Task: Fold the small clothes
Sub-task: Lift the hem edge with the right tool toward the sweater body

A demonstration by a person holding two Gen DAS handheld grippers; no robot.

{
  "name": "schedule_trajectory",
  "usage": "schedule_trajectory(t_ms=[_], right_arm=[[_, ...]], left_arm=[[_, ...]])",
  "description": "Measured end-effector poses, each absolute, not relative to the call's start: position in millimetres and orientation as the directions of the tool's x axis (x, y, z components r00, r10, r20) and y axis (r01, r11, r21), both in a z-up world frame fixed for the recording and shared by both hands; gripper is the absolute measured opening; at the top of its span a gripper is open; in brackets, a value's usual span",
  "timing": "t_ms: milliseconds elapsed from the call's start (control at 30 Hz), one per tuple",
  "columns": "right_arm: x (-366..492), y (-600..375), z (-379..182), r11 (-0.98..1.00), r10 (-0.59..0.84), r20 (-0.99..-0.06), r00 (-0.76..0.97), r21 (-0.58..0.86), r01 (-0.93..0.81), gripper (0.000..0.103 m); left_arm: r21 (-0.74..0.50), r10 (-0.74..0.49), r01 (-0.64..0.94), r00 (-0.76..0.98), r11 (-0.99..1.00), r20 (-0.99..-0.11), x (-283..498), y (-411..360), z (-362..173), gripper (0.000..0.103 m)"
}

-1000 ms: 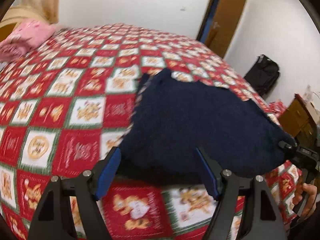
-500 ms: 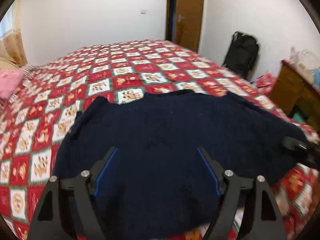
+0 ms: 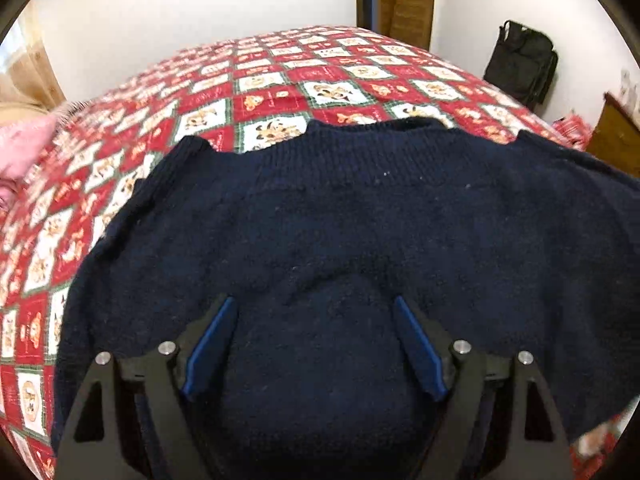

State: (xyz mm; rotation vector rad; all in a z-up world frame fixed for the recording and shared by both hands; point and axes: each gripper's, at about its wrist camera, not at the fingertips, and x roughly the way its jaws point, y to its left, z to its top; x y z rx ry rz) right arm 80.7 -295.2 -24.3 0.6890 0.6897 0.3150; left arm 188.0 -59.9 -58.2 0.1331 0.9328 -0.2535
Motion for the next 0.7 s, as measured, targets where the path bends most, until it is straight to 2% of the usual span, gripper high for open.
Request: schedule_trajectory(t_ms=[167, 400, 533, 700], right_arm=[[104.9, -244.4, 11.6, 0.781, 0.508, -0.493, 0.706, 0.61, -0.136, 0.021], [141.1, -119.2, 37.5, 0.819, 0.559, -0.534, 0.635, 0.476, -0.321, 0.021], [149.6, -39.6, 14.6, 0.823, 0.567, -0.589, 0.576, 0.379, -0.423, 0.021], [143.3, 28.8, -55.6, 0.816, 0.536, -0.695, 0.479, 0.282, -0.504, 0.021]], left_arm=[[-0.035, -0.204, 0.28, 0.604, 0.959, -0.77, 167.7, -20.3, -26.1, 0.083], [-0.053, -0.166, 0.18, 0.701, 0.982, -0.693, 141.4, 85.4, 5.7, 0.087], [-0.083, -0.135, 0.107, 0.714, 0.991, -0.687, 138.4, 130.9, -0.7, 0.087], [-0.111, -0.127, 0.068, 0.696, 0.992, -0.707, 136.6, 161.4, -23.2, 0.087]])
